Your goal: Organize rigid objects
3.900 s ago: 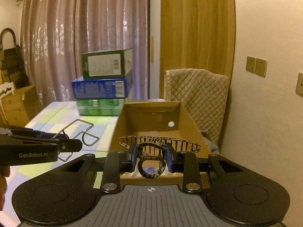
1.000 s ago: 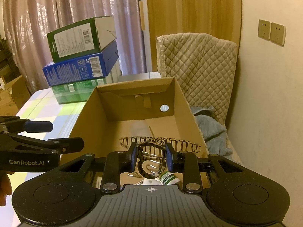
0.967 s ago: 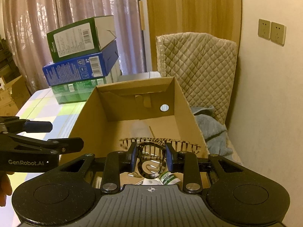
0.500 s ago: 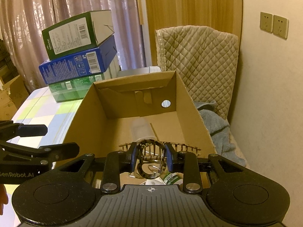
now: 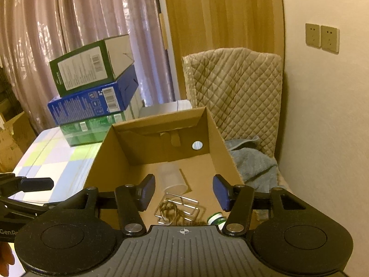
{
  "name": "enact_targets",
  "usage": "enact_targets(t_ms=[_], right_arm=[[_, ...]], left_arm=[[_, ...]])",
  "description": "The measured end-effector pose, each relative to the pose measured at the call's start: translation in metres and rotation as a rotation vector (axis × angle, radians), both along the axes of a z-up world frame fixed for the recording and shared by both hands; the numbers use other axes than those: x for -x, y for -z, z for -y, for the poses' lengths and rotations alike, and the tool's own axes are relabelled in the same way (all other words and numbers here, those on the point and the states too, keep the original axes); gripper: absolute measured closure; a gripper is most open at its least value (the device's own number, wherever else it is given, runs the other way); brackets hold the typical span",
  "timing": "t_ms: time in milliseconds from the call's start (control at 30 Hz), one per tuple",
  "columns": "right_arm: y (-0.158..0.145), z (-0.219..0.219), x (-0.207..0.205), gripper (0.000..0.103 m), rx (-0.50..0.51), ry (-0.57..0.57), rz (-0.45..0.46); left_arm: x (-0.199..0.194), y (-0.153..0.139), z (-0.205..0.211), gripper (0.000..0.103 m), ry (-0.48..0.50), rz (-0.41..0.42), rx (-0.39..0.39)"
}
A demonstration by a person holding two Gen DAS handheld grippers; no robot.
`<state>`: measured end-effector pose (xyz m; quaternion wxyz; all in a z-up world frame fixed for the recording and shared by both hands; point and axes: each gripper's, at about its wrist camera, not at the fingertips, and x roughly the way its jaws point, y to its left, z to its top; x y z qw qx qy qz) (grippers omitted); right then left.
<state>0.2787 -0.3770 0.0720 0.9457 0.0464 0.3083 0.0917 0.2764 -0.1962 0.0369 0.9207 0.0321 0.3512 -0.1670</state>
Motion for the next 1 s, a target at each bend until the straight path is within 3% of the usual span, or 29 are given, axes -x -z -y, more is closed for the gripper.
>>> enact_targets(t_ms=[467,567,733,1000], right_arm=[[-0.023,0.002,0.043,0.047,0.014,-0.009,0.007],[-0.026,0.003,0.055,0.041,0.018,-0.009,0.008],[-0.033,0.008,0.080,0.016,0.024,0.016,0.028],[-0.044,0.011,0.111,0.013,0.026,0.006,0.018]], left_arm=[[0.044,-0.019,-0.001,0.007,-0.013,0.021,0.011],[0.054,-0.023,-0.003,0.004,-0.023,0.028,0.016],[0.076,-0.027,-0.012,0.001,-0.059,0.037,0.040],[0.108,-0.032,-0.026,0.001,-0.119,0.041,0.052]])
